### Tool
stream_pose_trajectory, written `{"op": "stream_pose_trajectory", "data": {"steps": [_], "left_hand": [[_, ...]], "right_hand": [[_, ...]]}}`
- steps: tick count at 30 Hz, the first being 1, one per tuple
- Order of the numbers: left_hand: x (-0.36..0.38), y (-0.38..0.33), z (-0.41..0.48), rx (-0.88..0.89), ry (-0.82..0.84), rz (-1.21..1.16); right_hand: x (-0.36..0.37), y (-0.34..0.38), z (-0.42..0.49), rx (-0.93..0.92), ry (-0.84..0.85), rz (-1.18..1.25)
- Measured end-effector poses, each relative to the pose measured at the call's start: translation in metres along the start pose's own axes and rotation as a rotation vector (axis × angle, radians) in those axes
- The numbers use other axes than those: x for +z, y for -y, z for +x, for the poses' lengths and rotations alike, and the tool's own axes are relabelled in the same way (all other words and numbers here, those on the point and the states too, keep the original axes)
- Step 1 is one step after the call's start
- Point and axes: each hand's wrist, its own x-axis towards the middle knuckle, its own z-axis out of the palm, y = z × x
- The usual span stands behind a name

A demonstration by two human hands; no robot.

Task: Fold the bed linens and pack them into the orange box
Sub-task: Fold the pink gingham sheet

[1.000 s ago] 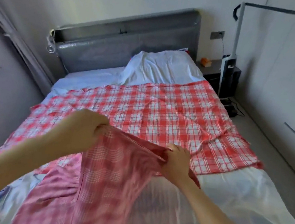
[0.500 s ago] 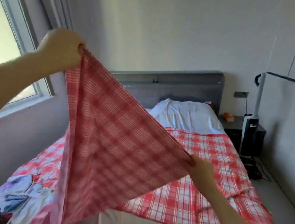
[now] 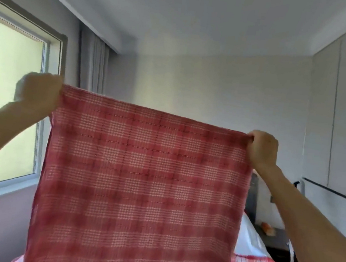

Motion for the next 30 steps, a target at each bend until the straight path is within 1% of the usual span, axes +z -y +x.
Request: {"op": "stream_pose_trajectory", "data": {"steps": [2, 4, 6, 10, 12, 15, 17, 19, 20, 22, 25, 26, 27, 28, 30], "left_hand": [[0.023, 0.018, 0.0, -0.039, 0.036, 0.042], [0.044, 0.035, 0.003, -0.095, 0.041, 0.031], [0.057, 0.042, 0.009, -0.183, 0.115, -0.07], [0.086, 0.054, 0.023, -0.314, 0.299, -0.498], [0.101, 0.057, 0.03, -0.352, 0.401, -0.722], [0.123, 0.061, 0.051, -0.439, 0.488, -1.012], [0.136, 0.058, 0.07, -0.492, 0.544, -1.173], [0.152, 0.046, 0.084, -0.551, 0.562, -1.289], [0.166, 0.037, 0.087, -0.569, 0.55, -1.3], [0.205, 0.014, 0.081, -0.543, 0.558, -1.193], [0.295, -0.02, 0.046, -0.525, 0.649, -0.927], [0.318, -0.03, 0.034, -0.499, 0.649, -0.816], [0.337, -0.041, 0.028, -0.485, 0.609, -0.747], [0.345, -0.052, 0.029, -0.499, 0.521, -0.754], [0.353, -0.07, 0.054, -0.532, 0.267, -0.834]], "right_hand": [[-0.003, 0.02, 0.027, 0.022, -0.064, -0.101], [-0.006, 0.042, 0.051, 0.044, -0.121, -0.162], [-0.014, 0.054, 0.068, 0.072, -0.109, -0.11], [-0.011, 0.069, 0.088, 0.228, 0.061, 0.259], [-0.01, 0.071, 0.091, 0.324, 0.129, 0.338], [-0.008, 0.07, 0.106, 0.431, 0.168, 0.402], [-0.001, 0.069, 0.121, 0.488, 0.201, 0.442], [0.02, 0.062, 0.134, 0.534, 0.221, 0.515], [0.041, 0.055, 0.137, 0.568, 0.233, 0.549], [0.094, 0.03, 0.126, 0.642, 0.279, 0.543], [0.187, -0.025, 0.074, 0.797, 0.354, 0.33], [0.209, -0.04, 0.058, 0.849, 0.358, 0.294], [0.231, -0.051, 0.048, 0.875, 0.342, 0.281], [0.244, -0.06, 0.05, 0.843, 0.294, 0.249], [0.26, -0.064, 0.082, 0.66, 0.092, 0.214]]}}
